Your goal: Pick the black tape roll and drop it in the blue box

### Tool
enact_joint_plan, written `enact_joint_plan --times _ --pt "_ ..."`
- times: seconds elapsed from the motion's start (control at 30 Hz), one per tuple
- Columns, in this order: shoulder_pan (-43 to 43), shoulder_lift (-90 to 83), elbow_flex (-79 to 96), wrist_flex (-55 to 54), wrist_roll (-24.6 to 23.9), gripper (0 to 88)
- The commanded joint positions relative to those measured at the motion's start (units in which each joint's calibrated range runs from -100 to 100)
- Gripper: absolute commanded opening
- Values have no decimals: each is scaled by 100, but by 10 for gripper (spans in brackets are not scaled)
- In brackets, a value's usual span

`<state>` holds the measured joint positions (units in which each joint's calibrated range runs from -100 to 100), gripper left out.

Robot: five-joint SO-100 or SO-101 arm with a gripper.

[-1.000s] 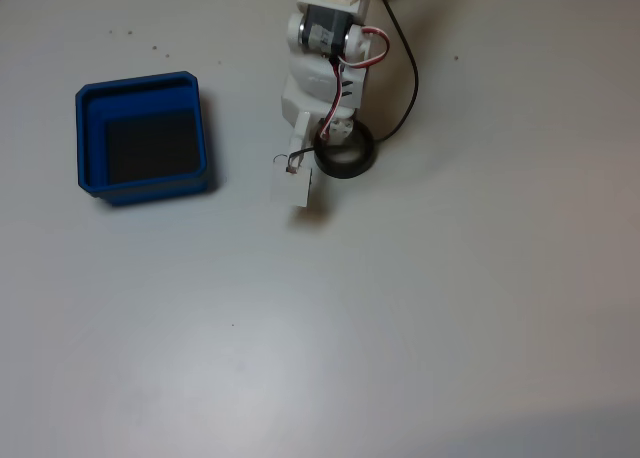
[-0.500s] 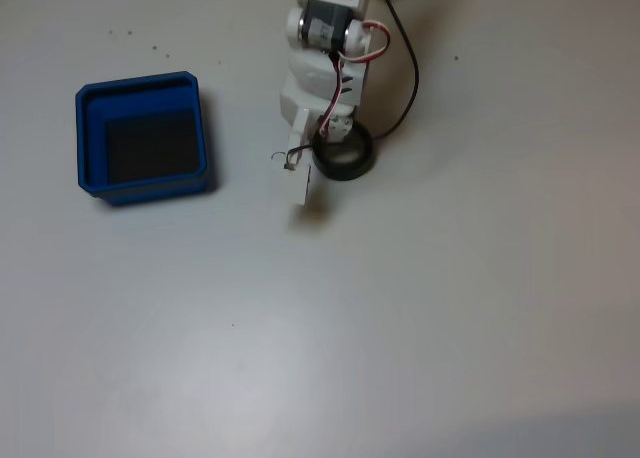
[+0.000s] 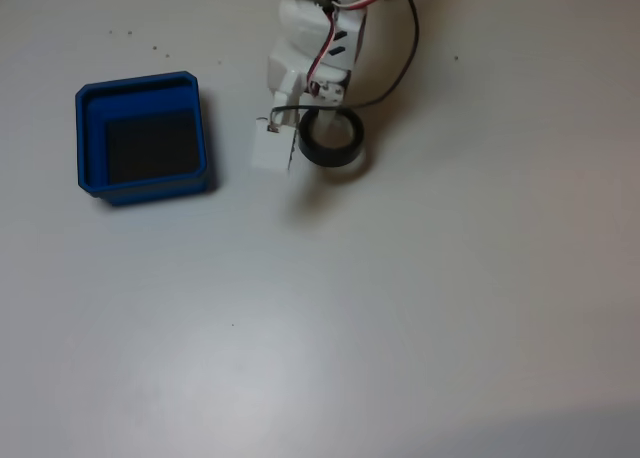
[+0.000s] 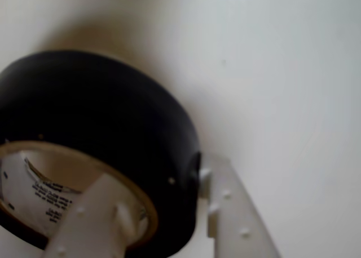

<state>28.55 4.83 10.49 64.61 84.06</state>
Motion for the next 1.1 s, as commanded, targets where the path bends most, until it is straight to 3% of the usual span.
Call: enact_joint_plan --times 0.0,0.57,1.07 --pt "159 -441 -366 65 -9 1" --pt "1156 -692 -1184 -18 -9 2" --pt "2357 964 -2837 -1 -9 3"
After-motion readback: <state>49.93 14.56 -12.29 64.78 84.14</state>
